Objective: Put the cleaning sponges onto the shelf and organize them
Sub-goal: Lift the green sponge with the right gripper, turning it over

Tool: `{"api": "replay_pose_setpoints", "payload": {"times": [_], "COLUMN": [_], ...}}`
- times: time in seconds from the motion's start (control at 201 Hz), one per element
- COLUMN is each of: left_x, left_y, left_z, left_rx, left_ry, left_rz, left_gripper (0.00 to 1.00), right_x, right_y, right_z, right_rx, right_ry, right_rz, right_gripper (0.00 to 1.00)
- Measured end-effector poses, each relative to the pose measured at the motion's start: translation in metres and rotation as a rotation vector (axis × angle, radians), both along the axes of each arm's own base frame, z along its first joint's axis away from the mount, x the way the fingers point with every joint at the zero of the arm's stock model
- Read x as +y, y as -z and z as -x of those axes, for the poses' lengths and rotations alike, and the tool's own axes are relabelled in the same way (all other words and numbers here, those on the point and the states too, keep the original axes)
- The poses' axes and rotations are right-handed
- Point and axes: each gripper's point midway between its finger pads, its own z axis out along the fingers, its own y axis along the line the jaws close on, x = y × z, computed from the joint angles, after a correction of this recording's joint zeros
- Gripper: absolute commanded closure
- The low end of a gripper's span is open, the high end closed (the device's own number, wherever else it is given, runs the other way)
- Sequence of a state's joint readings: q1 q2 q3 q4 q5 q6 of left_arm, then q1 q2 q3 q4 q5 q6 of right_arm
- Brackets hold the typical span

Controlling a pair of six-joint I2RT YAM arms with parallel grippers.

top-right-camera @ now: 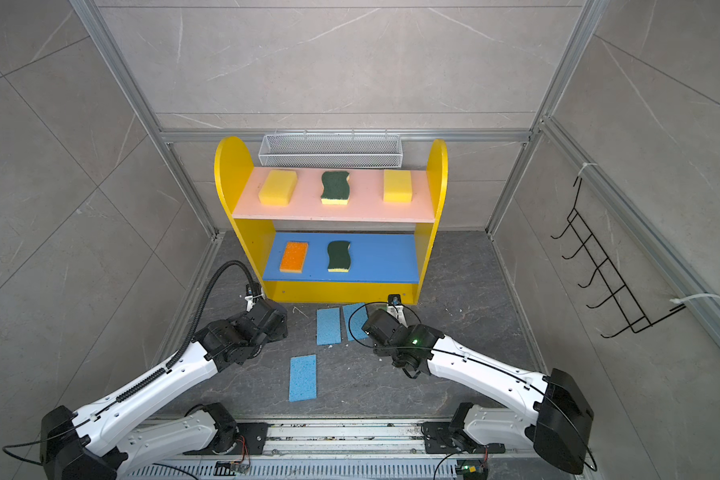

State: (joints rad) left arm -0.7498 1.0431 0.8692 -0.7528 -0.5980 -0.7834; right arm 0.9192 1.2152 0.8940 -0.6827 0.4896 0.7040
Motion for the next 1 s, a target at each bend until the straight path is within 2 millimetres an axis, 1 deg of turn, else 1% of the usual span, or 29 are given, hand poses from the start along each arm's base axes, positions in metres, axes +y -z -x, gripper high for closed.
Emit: {"api": "replay_pose_setpoints", "payload": {"times": [0.124,0.244,0.353,0.458,0.557,0.697,0.791,0.896,0.996], "left_x": [0.0,0.001,0.001,0.003,0.004,0.003,0.0,-0.01,-0.023], "left_y": [-0.003,-0.004,-0.008,-0.013,-0.015,-0.014,-0.01,-0.001,0.006], "left_z": [0.001,0.001,0.002,0.003,0.005,0.005,0.003,0.0,-0.004], "left_rx": [-0.01,-0.015,-0.025,-0.042,-0.052,-0.05,-0.033,-0.005,0.017], "left_ry": [-0.001,-0.004,-0.006,-0.009,-0.013,-0.012,-0.005,0.012,0.041], "left_rz": [0.012,0.018,0.032,0.05,0.063,0.064,0.062,0.073,0.102], "left_gripper": [0.26,0.26,0.26,0.26,0.26,0.26,0.26,0.27,0.28], "right_x": [-0.002,-0.003,-0.003,0.001,0.0,-0.004,-0.004,0.004,0.019], "right_y": [-0.019,-0.033,-0.038,-0.035,-0.023,0.012,0.034,0.05,0.054], "right_z": [-0.016,-0.037,-0.049,-0.048,-0.04,-0.018,-0.003,0.012,0.018], "right_rx": [-0.051,-0.086,-0.092,-0.075,-0.04,0.065,0.136,0.195,0.217], "right_ry": [-0.011,0.002,0.009,-0.003,-0.015,-0.022,-0.019,-0.032,-0.052], "right_rz": [0.017,0.018,0.021,0.01,-0.006,-0.024,-0.047,-0.092,-0.16], "right_gripper": [0.24,0.25,0.25,0.26,0.28,0.28,0.27,0.26,0.25]}}
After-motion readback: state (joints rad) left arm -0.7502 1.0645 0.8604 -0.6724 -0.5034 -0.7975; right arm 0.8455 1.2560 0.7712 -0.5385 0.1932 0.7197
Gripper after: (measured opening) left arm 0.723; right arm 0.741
